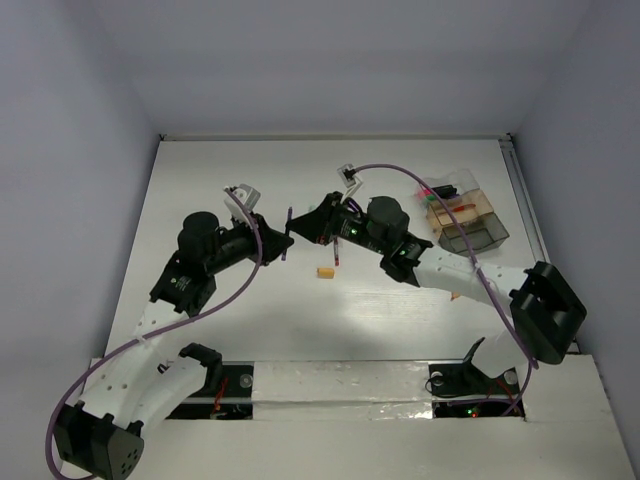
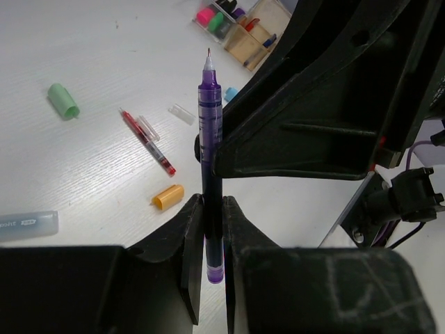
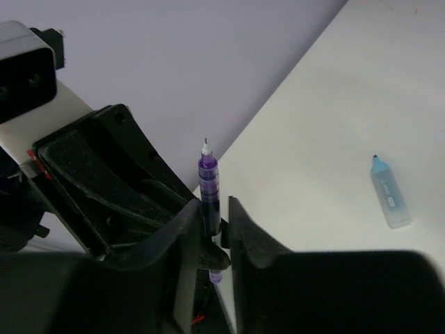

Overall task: Sort the stationery into containers
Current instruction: Pick up the pen from the center of the board, then close the pen cap on the pen.

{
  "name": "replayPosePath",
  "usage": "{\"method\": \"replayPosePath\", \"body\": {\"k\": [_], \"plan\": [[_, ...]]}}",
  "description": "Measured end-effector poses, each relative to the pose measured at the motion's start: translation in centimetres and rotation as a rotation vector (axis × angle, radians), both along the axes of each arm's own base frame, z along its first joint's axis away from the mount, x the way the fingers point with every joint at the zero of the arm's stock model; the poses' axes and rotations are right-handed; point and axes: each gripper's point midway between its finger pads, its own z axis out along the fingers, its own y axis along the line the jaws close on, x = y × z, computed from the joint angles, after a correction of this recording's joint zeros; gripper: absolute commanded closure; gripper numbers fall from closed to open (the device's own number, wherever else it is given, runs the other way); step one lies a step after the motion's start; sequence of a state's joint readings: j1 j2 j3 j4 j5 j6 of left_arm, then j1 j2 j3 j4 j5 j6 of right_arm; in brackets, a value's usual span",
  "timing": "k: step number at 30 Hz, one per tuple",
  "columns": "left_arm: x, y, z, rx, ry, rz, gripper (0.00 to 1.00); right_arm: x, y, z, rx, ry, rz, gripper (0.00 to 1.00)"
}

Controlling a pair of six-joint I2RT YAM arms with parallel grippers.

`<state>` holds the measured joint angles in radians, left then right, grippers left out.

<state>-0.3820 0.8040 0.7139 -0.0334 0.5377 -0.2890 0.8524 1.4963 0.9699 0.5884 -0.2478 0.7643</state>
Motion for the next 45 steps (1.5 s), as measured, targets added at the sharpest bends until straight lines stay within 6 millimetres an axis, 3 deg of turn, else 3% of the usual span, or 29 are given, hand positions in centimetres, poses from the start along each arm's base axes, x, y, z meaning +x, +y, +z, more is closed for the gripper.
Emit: {"method": "replayPosePath", "body": {"k": [1,3,6,7,9,10,11,14,17,21,22,24,26,28,35,45], "plan": [[0.0,0.0,0.0,0.001,0.001,0.001,1.00,0.0,-0.1,-0.1,-0.008,-0.001,-0.002,0.59],[0.1,0.1,0.0,0.003,-0.004,0.008,1.00,0.0,-0.5,-0.4,-0.041,-0.008,-0.016,0.53],[0.2,0.4,0.3,0.005,-0.017,0.028,1.00,0.2,-2.3,-0.2,-0.090,-0.027,-0.063,0.53],[0.2,0.5,0.4,0.007,-0.022,0.035,1.00,0.2,-3.1,0.0,-0.101,-0.035,-0.081,0.64],[0.2,0.7,0.5,0.008,-0.029,0.044,1.00,0.8,-5.5,0.7,-0.131,-0.061,-0.143,0.76],[0.2,0.8,0.6,0.008,-0.033,0.048,1.00,1.2,-6.5,0.8,-0.148,-0.064,-0.175,0.92],[0.1,0.9,0.6,0.009,-0.036,0.050,1.00,1.9,-7.7,0.8,-0.169,-0.075,-0.213,0.99],[0.1,1.0,0.8,0.008,-0.043,0.056,1.00,4.2,-10.8,-1.0,-0.262,-0.051,-0.315,1.00],[0.1,1.1,0.9,0.008,-0.047,0.062,1.00,6.6,-13.6,-6.1,-0.415,0.049,-0.376,0.99],[0.2,1.2,0.9,0.009,-0.045,0.067,1.00,7.9,-15.9,-15.0,-0.648,0.225,-0.383,0.81],[0.2,1.3,0.8,0.010,-0.044,0.070,1.00,7.8,-16.0,-16.8,-0.695,0.260,-0.369,0.71],[0.2,1.3,0.8,0.013,-0.043,0.073,1.00,7.5,-16.3,-20.1,-0.776,0.323,-0.340,0.64],[0.3,1.4,0.7,0.016,-0.042,0.076,1.00,7.4,-16.2,-22.2,-0.819,0.362,-0.316,0.55],[0.3,1.5,0.6,0.020,-0.040,0.078,1.00,7.4,-16.1,-23.4,-0.842,0.386,-0.298,0.48],[0.4,1.5,0.3,0.027,-0.031,0.084,1.00,8.9,-15.5,-25.0,-0.856,0.412,-0.291,0.43],[0.6,1.7,0.0,0.038,-0.029,0.095,1.00,10.2,-17.5,-25.5,-0.856,0.441,-0.342,0.36]]}}
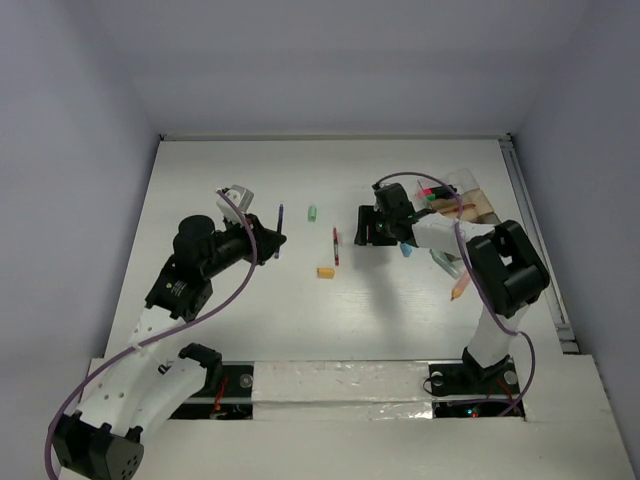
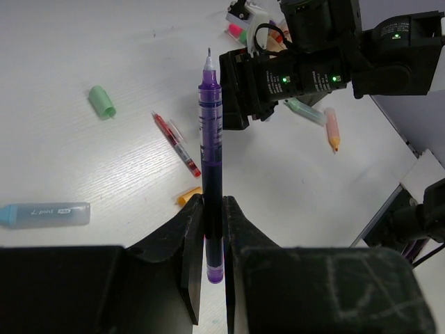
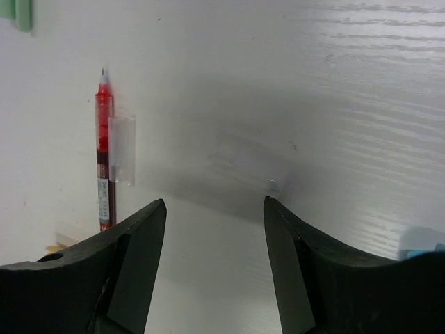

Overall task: Sort the stationery into containers
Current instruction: Close the pen cap on the pen.

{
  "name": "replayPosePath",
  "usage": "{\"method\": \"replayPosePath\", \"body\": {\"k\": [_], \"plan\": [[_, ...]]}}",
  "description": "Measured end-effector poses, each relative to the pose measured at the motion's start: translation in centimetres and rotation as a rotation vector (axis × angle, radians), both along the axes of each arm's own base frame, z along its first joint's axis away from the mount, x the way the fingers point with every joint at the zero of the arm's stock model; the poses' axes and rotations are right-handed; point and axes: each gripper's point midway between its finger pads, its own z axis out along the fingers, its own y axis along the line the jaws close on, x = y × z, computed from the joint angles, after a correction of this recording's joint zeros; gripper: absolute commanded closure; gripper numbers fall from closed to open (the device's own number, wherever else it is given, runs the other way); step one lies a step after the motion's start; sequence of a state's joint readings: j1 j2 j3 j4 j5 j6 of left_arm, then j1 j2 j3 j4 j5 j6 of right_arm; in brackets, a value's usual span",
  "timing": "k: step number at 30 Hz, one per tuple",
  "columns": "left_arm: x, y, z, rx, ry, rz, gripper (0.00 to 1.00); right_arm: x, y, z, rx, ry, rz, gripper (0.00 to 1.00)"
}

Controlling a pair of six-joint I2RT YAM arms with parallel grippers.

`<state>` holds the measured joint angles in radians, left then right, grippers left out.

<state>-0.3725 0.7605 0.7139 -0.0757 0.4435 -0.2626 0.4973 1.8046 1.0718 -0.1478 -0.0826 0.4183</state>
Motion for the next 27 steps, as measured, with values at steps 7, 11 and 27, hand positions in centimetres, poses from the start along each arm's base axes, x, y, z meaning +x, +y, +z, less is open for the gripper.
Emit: {"method": "replayPosePath", "body": {"k": [7,11,27], "plan": [[0.1,0.0,-0.1,0.003,0.004,0.004,1.00,1.4,-0.3,0.0,0.016,-0.032,-0.026,0.31],[0.1,0.1,-0.2,0.004,0.004,0.006,1.00,2.4,0.3,0.1,0.033,-0.049,-0.031,0.31],[0.2,0.2,-0.1,0.007,-0.001,0.013,1.00,5.1,0.4,-0.3,-0.034,-0.064,-0.044,0.50]]}}
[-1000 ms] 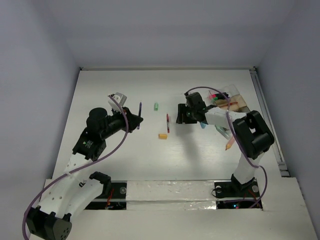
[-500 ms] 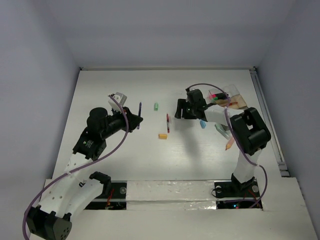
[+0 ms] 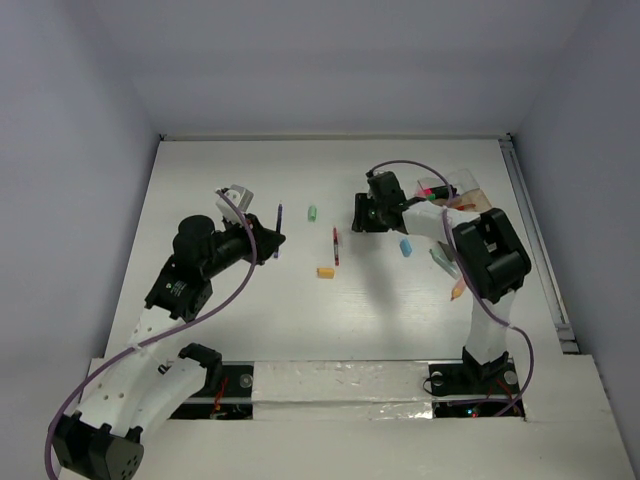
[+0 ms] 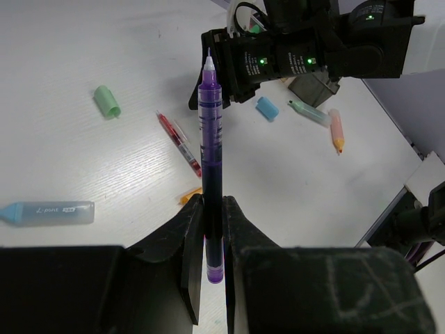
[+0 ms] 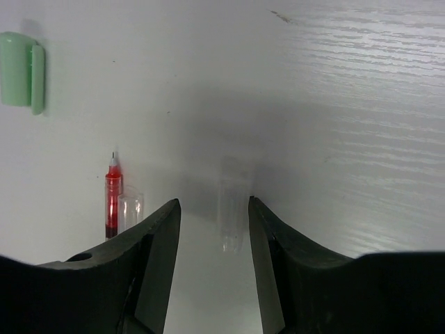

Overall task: Sort the stationery into containers
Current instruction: Close the pen cap on the pen.

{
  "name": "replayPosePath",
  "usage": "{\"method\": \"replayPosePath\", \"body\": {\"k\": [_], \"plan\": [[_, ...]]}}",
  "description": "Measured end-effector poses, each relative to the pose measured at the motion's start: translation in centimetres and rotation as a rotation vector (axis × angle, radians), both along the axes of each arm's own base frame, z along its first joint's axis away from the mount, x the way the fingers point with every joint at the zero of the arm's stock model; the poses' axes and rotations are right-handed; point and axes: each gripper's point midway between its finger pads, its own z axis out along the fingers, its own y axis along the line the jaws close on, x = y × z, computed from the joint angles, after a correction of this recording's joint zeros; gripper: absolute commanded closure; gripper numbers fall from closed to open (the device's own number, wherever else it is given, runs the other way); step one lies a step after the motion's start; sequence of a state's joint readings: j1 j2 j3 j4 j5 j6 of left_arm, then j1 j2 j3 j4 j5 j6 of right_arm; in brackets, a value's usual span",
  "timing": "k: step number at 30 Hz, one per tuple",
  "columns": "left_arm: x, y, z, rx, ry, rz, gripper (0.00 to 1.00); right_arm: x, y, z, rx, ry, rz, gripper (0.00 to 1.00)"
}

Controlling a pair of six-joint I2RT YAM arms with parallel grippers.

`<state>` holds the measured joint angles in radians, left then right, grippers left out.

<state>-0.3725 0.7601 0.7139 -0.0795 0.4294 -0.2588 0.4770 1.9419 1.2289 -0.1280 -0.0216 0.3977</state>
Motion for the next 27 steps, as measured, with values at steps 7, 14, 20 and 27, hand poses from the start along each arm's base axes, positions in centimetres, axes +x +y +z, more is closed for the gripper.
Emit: {"method": "replayPosePath", "body": {"k": [7,14,20,27], "plan": [[-0.1,0.0,0.2,-0.002,-0.005,0.000,1.00,-0.1,-1.4,-0.3,-0.103,0.022,0.005,0.58],[-0.1,0.0,0.2,-0.002,-0.006,0.000,1.00,0.4,-1.2,-0.5,-0.203,0.047,0.051,0.58],[-0.2,0.1,0.3,-0.005,-0.012,0.001,1.00,0.5,-0.8,-0.7,-0.264,0.052,0.069,0.58],[-0.2,0.1,0.5,-0.006,-0.017,0.001,1.00,0.7,-0.6,-0.8,-0.308,0.055,0.076,0.64]]}}
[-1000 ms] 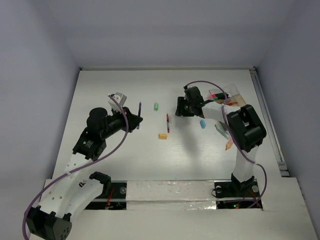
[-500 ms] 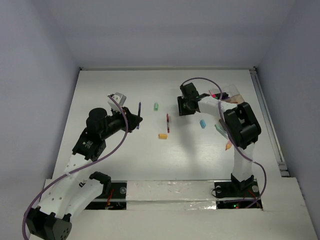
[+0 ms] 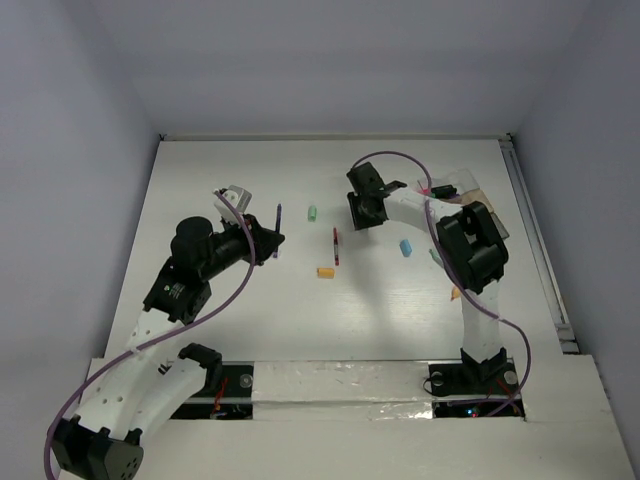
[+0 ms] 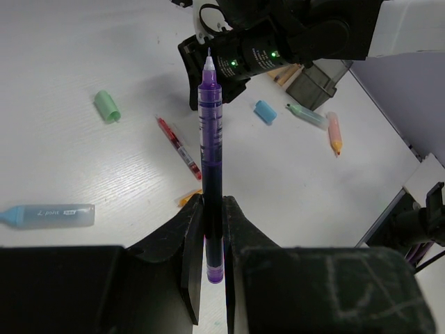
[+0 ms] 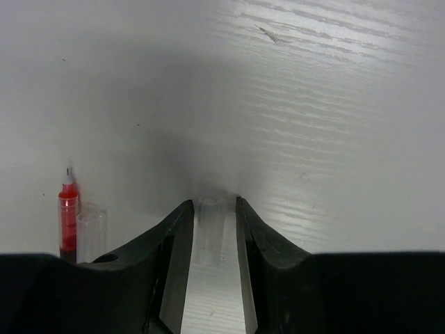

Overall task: Sort the stationery into containers
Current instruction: Close the pen cap on the pen.

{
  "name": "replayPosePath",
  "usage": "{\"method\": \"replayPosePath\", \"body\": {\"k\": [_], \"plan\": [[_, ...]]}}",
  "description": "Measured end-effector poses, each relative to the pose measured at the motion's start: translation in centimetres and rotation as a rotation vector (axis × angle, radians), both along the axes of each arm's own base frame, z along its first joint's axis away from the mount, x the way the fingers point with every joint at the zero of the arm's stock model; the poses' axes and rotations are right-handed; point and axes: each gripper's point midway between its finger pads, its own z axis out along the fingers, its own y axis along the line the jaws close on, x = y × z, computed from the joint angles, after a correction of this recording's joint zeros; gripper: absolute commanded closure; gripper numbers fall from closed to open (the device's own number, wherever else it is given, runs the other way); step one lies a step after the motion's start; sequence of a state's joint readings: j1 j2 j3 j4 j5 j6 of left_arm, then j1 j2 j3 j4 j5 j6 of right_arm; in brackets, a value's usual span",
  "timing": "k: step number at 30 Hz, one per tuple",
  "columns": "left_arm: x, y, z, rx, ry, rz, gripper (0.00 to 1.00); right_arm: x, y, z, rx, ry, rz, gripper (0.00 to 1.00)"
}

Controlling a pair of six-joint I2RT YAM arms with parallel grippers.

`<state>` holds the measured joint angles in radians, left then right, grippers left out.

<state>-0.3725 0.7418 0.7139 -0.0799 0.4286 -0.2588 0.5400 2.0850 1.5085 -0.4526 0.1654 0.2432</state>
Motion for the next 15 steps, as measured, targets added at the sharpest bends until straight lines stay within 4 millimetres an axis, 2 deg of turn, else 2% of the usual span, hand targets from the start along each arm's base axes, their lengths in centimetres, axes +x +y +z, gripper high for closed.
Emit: {"method": "replayPosePath", "body": {"k": [1,6,11,15], "plan": [[0.00,0.00,0.00,0.000,0.000,0.000,1.00,0.16,0.01,0.03,-0.005,0.000,0.000,0.69],[0.05,0.05,-0.01,0.001,0.000,0.004,1.00,0.73,0.39,0.04,-0.016,-0.008,0.001,0.77],[0.10,0.09,-0.01,0.002,-0.001,0.007,1.00,0.64,0.67,0.09,-0.023,-0.017,0.004,0.99],[0.10,0.08,-0.03,0.002,0.000,0.007,1.00,0.36,0.55,0.26,-0.012,-0.032,0.003,1.00]]}}
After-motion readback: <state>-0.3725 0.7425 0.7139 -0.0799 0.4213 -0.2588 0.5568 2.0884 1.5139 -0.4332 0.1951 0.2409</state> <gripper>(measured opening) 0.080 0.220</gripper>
